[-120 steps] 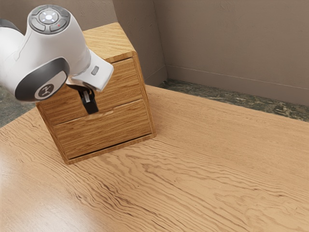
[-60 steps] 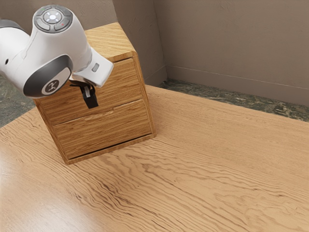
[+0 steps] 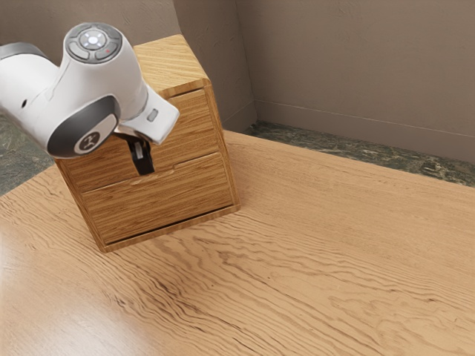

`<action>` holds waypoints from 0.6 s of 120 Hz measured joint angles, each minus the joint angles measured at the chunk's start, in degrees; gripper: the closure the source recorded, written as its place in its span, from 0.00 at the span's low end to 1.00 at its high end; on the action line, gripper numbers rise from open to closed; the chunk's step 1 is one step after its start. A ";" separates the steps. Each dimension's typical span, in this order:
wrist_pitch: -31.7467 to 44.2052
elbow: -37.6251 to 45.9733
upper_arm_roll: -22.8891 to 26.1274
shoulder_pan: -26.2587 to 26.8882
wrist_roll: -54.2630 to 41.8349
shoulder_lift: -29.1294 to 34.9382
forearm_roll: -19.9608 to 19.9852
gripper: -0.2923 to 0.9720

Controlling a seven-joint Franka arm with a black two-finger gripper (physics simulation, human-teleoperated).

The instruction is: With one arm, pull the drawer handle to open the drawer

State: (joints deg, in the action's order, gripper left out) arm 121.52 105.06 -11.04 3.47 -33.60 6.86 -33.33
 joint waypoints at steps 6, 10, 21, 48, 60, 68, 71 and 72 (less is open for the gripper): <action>0.13 0.10 0.03 -0.01 -0.09 0.09 0.02 0.23; 0.19 0.13 0.04 0.03 -0.14 0.18 0.03 0.23; 0.33 0.59 0.06 0.20 -0.28 0.62 0.03 0.23; 0.44 2.95 0.17 0.56 -0.49 2.96 0.11 0.23; 0.46 3.78 0.31 0.77 -0.54 3.83 0.28 0.24; 0.48 4.54 0.44 0.85 -0.56 4.46 0.41 0.23; 0.48 4.68 0.59 0.85 -0.57 4.65 0.50 0.23; 0.47 4.71 0.65 0.86 -0.57 4.71 0.54 0.23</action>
State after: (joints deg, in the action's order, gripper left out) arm 121.99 109.78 -10.39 4.32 -34.17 11.58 -32.79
